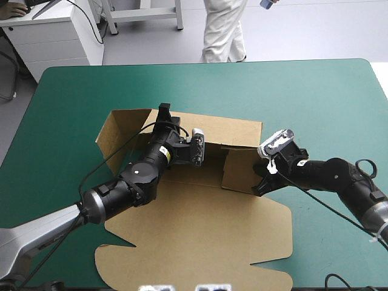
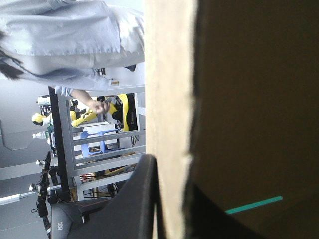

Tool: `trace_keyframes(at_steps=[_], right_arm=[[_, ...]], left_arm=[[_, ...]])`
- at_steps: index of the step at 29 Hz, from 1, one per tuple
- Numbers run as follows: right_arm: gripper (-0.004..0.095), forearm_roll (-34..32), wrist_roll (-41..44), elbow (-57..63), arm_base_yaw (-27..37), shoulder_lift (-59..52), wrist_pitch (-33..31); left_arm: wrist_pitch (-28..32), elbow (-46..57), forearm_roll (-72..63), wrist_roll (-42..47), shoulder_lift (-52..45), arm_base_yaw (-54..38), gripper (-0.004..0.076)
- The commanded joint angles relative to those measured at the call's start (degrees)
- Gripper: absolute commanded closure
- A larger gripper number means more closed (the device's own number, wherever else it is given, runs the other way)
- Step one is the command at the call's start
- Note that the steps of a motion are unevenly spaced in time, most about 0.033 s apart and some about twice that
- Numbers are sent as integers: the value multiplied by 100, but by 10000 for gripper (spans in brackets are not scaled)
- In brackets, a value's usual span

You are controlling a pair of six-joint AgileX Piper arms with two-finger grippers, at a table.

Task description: Fold the box

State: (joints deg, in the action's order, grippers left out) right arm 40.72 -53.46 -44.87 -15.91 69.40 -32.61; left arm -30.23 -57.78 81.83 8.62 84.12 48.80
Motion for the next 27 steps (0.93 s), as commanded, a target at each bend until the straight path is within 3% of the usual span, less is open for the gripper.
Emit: trace_keyframes(at_steps=[1,5,8,14,18,24,27], right_arm=[[786,118,-43,-198,-4,-224,-46],[387,-13,183,-440,-4,-479,-424],[226,-561,735,-679,-4,-686,-433],[220,-2008,2138,-1094,5,-1029,-484],[220,-2687,2781,-1289,5,-1120,-496],[220,-2841,3110,-1584,5,-1135,-441],[273,-2869,3292,-1802,5,-1135,-443]], left_arm=[[57,-88,-50,111,-160,55,708],[-47,-88,-27,111,-160,45,708],[-47,-88,-27,111,-160,45,708],[-47,-88,-16,173,-160,45,708],[-208,-139,147,690,-160,45,708],[-522,-324,273,979,-160,45,708],[-522,-329,272,979,-160,45,708]])
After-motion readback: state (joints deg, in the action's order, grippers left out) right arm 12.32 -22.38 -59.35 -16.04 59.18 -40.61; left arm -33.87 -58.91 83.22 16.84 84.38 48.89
